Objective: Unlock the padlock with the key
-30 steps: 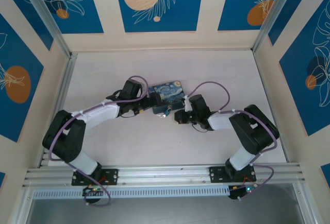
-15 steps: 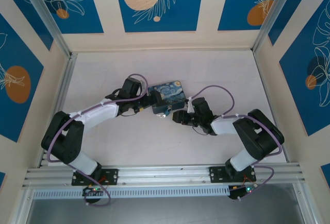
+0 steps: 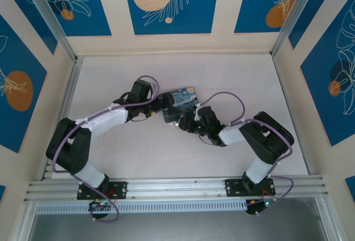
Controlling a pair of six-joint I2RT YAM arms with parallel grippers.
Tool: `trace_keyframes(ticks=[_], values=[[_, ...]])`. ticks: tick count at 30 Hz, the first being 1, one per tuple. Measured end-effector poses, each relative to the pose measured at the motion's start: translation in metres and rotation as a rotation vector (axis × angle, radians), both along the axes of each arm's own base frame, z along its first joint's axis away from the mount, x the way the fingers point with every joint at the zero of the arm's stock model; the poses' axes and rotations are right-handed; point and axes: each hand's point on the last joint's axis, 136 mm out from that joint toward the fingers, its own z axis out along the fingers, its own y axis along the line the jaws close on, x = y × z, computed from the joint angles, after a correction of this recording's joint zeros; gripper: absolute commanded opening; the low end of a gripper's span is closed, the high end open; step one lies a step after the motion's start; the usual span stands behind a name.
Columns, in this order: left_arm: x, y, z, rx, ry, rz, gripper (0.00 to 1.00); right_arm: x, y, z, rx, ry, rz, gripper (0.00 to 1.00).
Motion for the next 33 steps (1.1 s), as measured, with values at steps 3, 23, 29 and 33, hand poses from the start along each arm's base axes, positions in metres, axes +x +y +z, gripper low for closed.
trace_keyframes(ticks=[3,23,29,33], values=[[0.002,0.0,-0.002,-0.001,0.006,0.002,1.0,0.004,0.003,0.0,0.003,-0.016,-0.005,0.43],[0.013,-0.002,0.001,-0.037,0.023,-0.001,1.0,0.018,0.009,-0.002,-0.022,-0.06,-0.019,0.3],[0.014,-0.001,0.001,-0.039,0.023,0.001,1.0,0.016,0.008,-0.003,-0.024,-0.065,-0.016,0.22],[0.015,-0.001,-0.003,-0.035,0.032,0.002,1.0,0.016,0.008,-0.002,-0.019,-0.068,-0.014,0.18]])
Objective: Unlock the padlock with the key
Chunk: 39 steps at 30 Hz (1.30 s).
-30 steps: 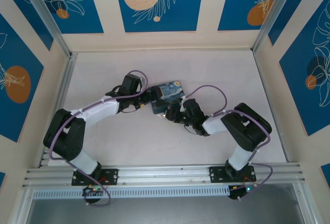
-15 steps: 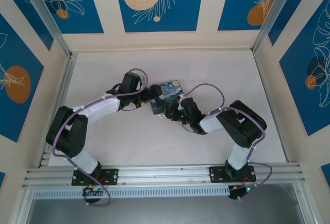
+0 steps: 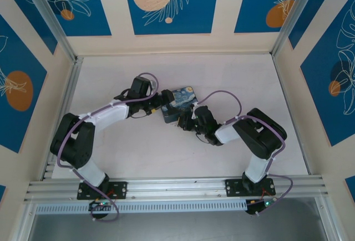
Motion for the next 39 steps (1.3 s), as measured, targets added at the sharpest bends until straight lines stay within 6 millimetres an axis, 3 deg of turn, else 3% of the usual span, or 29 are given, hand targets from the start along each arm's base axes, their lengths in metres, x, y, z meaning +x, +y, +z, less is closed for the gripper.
trace_keyframes(ticks=[9,21,27,39], values=[[0.003,0.005,-0.001,0.061,-0.015,-0.015,1.0,-0.002,-0.004,0.0,0.019,-0.001,0.003,0.0],[0.0,0.023,-0.028,0.343,-0.008,-0.066,1.0,-0.003,-0.018,0.001,0.049,0.015,0.035,0.0],[-0.013,0.019,-0.041,0.481,-0.025,-0.115,1.0,-0.003,-0.023,0.001,0.077,0.029,0.047,0.0],[-0.009,0.005,-0.04,0.523,-0.083,-0.124,1.0,0.003,-0.038,0.004,0.144,0.058,0.029,0.0]])
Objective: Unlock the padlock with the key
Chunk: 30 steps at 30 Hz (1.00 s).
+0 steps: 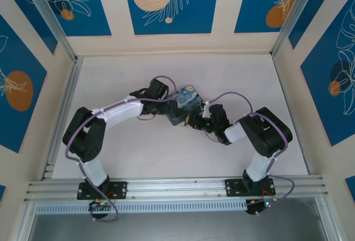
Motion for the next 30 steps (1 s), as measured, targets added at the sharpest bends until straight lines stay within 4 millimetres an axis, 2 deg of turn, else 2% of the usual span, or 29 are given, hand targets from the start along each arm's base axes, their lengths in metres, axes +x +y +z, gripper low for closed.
trace_keyframes(ticks=[20,30], values=[[0.008,-0.018,-0.004,-0.056,-0.042,0.001,0.99,0.017,-0.024,0.009,0.132,0.044,-0.024,0.0],[0.008,-0.019,-0.005,-0.065,-0.041,0.008,0.99,0.016,-0.026,0.007,0.141,0.045,-0.018,0.0]])
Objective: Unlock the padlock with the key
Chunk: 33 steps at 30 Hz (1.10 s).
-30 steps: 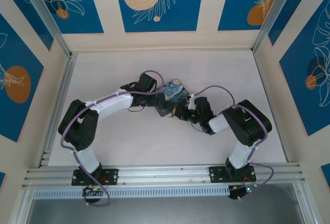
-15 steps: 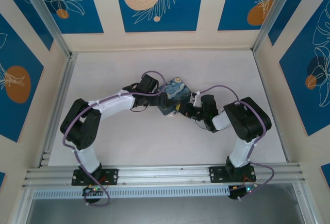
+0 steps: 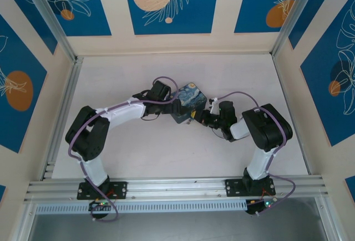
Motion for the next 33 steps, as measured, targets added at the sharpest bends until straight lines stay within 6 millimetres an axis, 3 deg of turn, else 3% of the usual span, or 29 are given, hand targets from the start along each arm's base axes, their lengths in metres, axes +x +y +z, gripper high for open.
trace_keyframes(ticks=[16,33], values=[[0.007,-0.008,-0.003,-0.029,-0.018,0.0,0.98,0.015,-0.016,0.009,0.145,0.077,0.061,0.0],[0.006,-0.018,-0.004,-0.062,-0.012,-0.011,0.97,0.016,-0.042,0.01,0.204,0.106,-0.025,0.0]])
